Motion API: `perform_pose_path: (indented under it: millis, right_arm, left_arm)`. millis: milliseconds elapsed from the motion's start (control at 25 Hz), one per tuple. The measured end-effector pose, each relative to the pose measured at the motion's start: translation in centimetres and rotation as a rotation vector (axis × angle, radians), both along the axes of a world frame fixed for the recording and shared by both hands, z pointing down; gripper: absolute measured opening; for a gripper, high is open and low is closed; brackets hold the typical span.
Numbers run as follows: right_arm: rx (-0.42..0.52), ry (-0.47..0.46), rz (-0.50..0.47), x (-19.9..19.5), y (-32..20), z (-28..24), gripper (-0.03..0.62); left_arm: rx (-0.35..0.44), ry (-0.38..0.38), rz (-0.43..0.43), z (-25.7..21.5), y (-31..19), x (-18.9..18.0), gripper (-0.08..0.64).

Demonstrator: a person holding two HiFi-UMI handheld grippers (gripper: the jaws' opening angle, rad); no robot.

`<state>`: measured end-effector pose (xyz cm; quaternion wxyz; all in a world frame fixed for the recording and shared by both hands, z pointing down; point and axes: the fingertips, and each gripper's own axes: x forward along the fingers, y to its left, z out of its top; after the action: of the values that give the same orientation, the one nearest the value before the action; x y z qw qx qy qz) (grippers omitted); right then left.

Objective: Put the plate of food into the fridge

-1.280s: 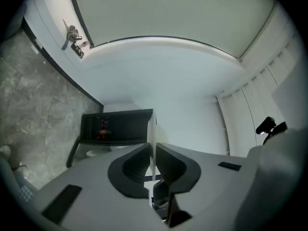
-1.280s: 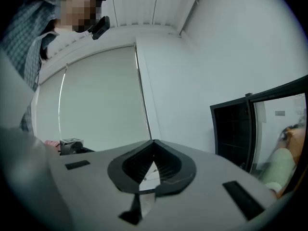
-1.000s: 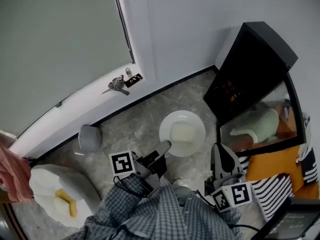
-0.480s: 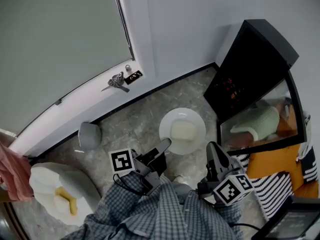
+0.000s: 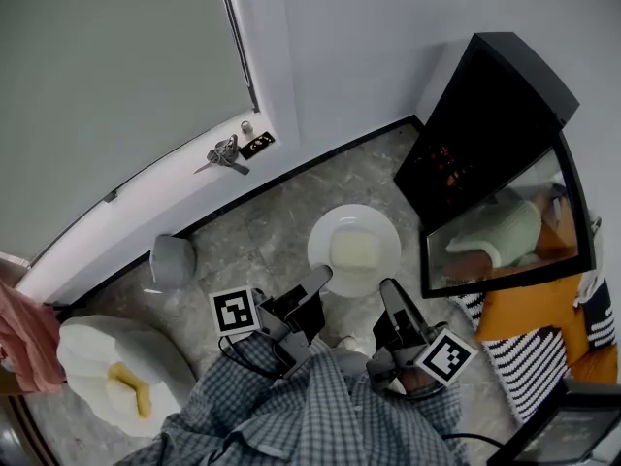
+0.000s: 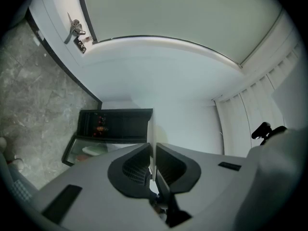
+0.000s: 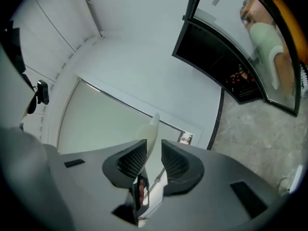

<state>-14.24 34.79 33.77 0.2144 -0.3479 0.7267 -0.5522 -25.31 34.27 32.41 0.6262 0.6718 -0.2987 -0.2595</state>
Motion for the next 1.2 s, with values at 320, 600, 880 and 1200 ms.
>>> perform_pose_path:
  millis: [320, 600, 880, 1200]
  right_arm:
    - [0.021, 0.04, 0.025, -1.1, 0.5, -0.1, 0.067]
    - [0.032, 0.051, 0.051, -2.1, 1.6, -0.4, 0.067]
    - [0.037, 0.083, 0.08, -2.2, 2.2, -0.3, 0.067]
    - [0.035, 0.083, 0.097, -3.3, 3.2, -0.2, 0.067]
  left_arm:
    - [-0.015, 0.016, 0.036, 0.2, 0.9, 0.1, 0.032]
    - [-0.03, 0.03, 0.08, 0.3, 1.5, -1.0, 0.032]
    - [-0.019, 0.031, 0.104, 0.3, 1.9, -1.1, 0.032]
    - [-0.026, 0.033, 0.116, 0.4, 2.7, -2.2, 0.032]
